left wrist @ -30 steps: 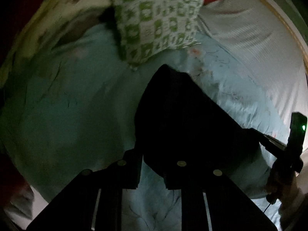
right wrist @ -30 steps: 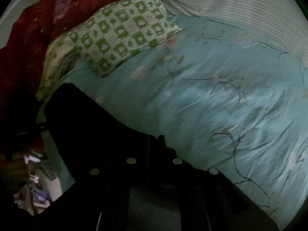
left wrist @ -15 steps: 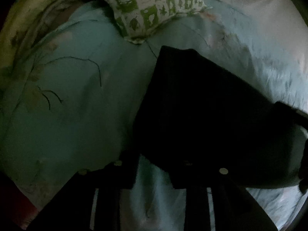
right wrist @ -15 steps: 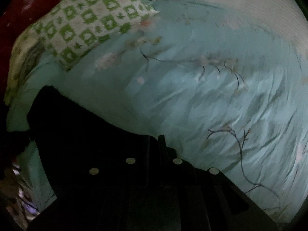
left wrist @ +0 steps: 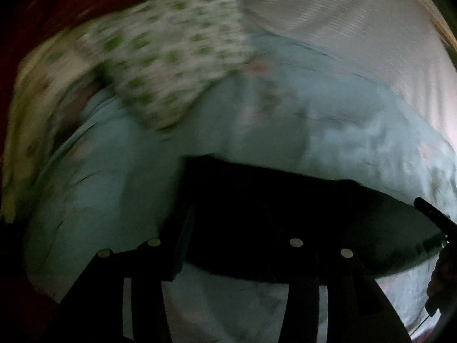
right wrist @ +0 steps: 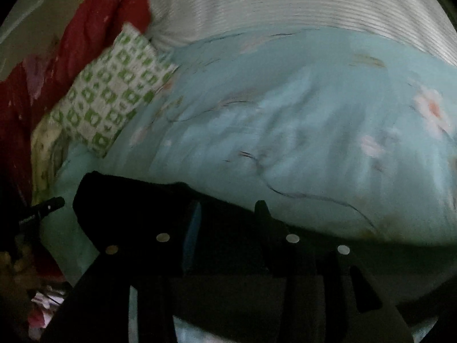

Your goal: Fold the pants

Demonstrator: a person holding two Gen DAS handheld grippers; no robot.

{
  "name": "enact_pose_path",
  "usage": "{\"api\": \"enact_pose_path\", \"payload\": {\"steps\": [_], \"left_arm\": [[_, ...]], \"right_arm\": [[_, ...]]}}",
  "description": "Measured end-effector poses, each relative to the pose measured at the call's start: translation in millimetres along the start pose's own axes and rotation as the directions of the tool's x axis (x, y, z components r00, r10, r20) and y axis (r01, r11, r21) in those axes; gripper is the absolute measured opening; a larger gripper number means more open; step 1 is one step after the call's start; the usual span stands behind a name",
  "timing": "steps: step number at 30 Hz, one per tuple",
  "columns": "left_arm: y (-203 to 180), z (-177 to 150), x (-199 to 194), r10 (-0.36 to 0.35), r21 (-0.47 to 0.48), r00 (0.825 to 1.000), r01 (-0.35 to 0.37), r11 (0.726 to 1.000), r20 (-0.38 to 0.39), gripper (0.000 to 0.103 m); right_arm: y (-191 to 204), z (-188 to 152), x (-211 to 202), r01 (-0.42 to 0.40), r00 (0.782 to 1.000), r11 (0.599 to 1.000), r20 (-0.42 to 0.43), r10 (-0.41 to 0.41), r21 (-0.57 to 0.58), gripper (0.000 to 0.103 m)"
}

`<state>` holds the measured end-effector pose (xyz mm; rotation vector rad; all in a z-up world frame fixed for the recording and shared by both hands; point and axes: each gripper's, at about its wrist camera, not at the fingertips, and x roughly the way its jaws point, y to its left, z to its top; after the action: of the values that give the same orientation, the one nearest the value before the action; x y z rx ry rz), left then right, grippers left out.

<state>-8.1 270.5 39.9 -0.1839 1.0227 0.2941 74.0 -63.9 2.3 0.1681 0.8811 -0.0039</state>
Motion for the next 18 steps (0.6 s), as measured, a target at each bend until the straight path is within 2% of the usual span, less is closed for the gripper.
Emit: {"api": "enact_pose_path", "payload": {"steps": [4, 7, 11, 14, 18], "left_arm": [[-72, 11, 8, -0.096, 0.159, 0.995, 0.099, 0.982, -0.024, 0.05], [-127, 10, 11, -0.166, 0.273, 0.985, 0.175, 0.946, -0.055, 0.051], [-200, 1, 15, -0.227, 0.436, 0.967, 0.256, 0.862, -0.119, 0.053], [-242, -6, 20, -0.242, 0.517, 0.956, 0.293, 0.804, -0.164, 0.052], [-301, -14, 28, -0.276, 0.597, 0.927, 0.376, 0.708, -0.256, 0.052]], "right_arm": [[-39, -27, -37, 0.059, 0.998, 0.993, 0.029, -0.062, 0.107, 0.041], [-67, -46, -61, 0.096, 0.993, 0.975, 0.048, -0.108, 0.201, 0.041], [-102, -70, -89, 0.133, 0.984, 0.937, 0.069, -0.163, 0.322, 0.041], [-124, -88, -106, 0.161, 0.974, 0.9, 0.084, -0.212, 0.405, 0.041], [-151, -104, -126, 0.171, 0.96, 0.852, 0.112, -0.258, 0.495, 0.041]]}}
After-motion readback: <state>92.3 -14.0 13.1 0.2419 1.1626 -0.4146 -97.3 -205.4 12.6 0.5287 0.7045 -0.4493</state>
